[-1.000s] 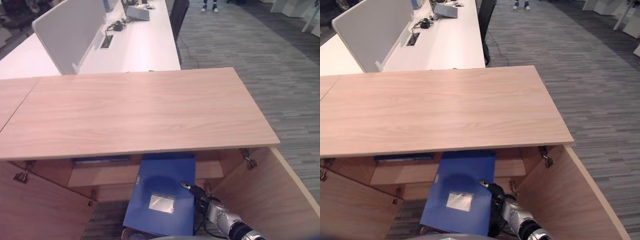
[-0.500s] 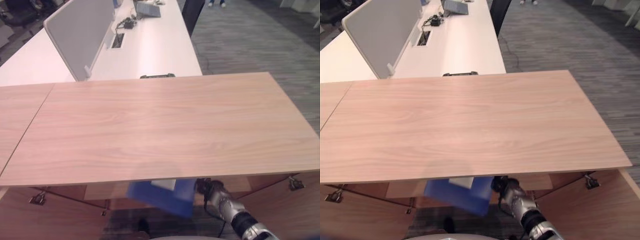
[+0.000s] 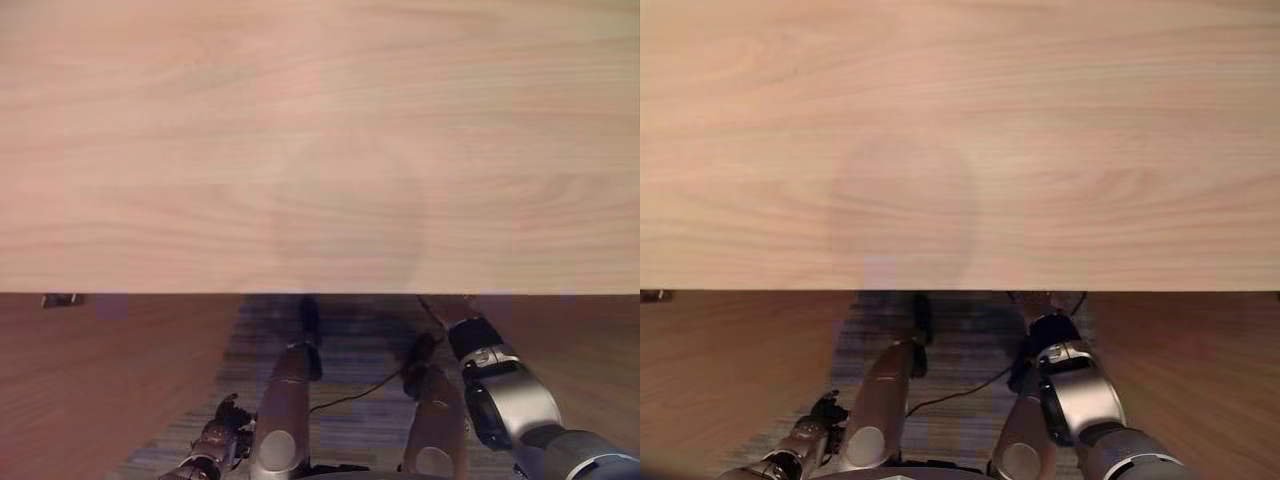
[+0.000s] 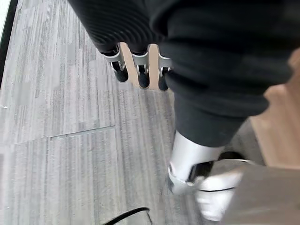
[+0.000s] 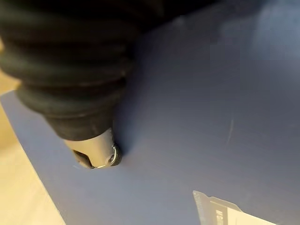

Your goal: Put the empty folder in the office cabinet

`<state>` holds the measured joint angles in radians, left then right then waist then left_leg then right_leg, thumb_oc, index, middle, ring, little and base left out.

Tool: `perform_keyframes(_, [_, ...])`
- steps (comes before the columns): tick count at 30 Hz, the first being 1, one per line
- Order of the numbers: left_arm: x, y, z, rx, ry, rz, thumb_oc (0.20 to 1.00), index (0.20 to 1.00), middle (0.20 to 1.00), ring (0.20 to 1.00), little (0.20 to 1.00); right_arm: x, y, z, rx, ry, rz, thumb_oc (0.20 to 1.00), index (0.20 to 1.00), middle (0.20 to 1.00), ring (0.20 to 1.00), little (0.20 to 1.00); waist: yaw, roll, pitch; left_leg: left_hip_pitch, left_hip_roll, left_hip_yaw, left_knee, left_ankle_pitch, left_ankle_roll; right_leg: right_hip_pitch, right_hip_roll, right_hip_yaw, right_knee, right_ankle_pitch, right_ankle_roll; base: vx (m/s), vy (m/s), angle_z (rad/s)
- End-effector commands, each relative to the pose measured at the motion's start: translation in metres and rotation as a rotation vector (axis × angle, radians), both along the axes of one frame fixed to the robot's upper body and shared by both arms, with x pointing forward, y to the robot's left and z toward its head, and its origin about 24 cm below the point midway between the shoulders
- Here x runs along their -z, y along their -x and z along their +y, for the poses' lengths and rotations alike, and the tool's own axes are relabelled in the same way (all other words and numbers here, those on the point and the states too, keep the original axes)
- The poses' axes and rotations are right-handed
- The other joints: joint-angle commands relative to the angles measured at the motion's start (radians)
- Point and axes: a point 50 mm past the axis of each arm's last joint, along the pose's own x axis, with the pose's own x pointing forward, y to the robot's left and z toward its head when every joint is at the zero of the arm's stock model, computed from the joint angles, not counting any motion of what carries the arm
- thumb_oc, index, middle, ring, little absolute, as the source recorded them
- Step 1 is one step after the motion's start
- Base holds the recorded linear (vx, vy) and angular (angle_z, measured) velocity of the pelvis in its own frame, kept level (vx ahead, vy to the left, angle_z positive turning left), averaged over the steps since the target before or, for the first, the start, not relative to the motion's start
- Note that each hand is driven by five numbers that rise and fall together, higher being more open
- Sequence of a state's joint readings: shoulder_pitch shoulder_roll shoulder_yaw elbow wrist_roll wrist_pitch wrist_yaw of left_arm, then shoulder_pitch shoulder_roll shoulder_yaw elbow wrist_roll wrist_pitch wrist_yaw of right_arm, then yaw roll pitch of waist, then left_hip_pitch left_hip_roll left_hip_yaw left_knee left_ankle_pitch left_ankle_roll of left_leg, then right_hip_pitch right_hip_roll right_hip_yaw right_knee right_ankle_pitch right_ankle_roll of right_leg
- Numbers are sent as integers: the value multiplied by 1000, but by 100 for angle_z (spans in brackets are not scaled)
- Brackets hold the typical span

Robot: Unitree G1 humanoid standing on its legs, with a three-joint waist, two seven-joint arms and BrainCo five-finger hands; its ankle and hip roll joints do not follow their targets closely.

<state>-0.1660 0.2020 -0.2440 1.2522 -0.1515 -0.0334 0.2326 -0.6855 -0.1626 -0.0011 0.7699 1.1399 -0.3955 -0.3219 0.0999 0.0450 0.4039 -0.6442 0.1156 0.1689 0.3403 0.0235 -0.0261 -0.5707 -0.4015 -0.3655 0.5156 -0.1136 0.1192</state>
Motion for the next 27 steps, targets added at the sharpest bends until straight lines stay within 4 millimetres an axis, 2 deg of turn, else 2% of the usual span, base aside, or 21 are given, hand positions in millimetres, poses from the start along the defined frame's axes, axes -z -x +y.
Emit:
perform_keyframes(1, [8,22,-2,-4,-22,55,1000,1000,1000,1000,1000,-28,4,-16,115,-4,-151,200,200,200,200,200,11,-14,-105,-122,19,-61,176,-148,7,-79,-33,43,13,0,-22,-51,-16,23])
perform_keyframes(5, [6,18,-3,-6,-19,24,1000,1000,1000,1000,1000,-25,7,-13,106,-11,-155,200,200,200,200,200,12,-3,-114,-234,14,-74,271,-176,18,-206,-46,77,128,-48,-43,-17,-18,12])
perform_keyframes(8, [4,18,-4,10,-7,-5,1000,1000,1000,1000,1000,-24,9,-13,104,-17,-174,200,200,200,200,200,11,10,-115,-280,11,-79,298,-183,24,-261,-52,89,168,-62,-48,6,-9,4])
perform_keyframes(10, [0,14,-7,37,12,-56,1000,1000,1000,1000,1000,-31,10,-17,122,-32,-217,200,200,200,200,200,15,26,-106,-317,8,-84,316,-185,26,-300,-61,100,195,-75,-54,0,0,0])
perform_keyframes(15, [-4,12,-9,54,31,-92,1000,1000,1000,1000,1000,-49,10,-21,155,-40,-286,200,200,200,200,200,14,43,-102,-380,1,-89,368,-197,26,-367,-74,125,252,-97,-64,-9,-7,3])
perform_keyframes(19, [-6,9,-11,51,43,-109,1000,1000,1000,1000,1000,-52,11,-17,137,-28,-302,200,200,200,200,200,12,45,-101,-381,5,-89,368,-195,23,-377,-74,126,263,-103,-66,0,-35,1])
perform_keyframes(22, [-6,11,-11,42,49,-107,1000,1000,1000,1000,1000,-43,13,-7,85,-11,-281,200,200,200,200,200,8,42,-96,-336,12,-89,304,-170,13,-342,-67,107,225,-84,-56,-22,-83,-1])
perform_keyframes(23, [-4,14,-8,27,49,-93,1000,1000,1000,1000,1000,-34,14,-3,61,-14,-257,200,200,200,200,200,7,35,-100,-280,23,-87,226,-143,-1,-305,-54,85,176,-67,-41,-34,-75,0])
perform_keyframes(24, [-4,15,-8,26,48,-92,1000,1000,1000,1000,1000,-33,15,-3,60,-16,-257,200,200,200,200,200,6,36,-94,-263,23,-88,209,-134,-2,-287,-51,78,161,-60,-42,-50,-178,1])
perform_keyframes(25, [-2,18,-7,6,52,-74,1000,1000,1000,1000,1000,-22,15,2,44,-40,-224,200,200,200,200,200,5,30,-101,-193,41,-92,119,-97,-22,-225,-32,54,99,-43,-31,-27,-165,-4])
perform_keyframes(27, [3,26,-4,-29,56,-39,1000,1000,1000,1000,1000,-8,17,5,31,-57,-176,200,200,200,200,200,3,29,-108,-95,56,-98,13,-46,-46,-136,2,30,22,-27,-26,13,-207,-11])
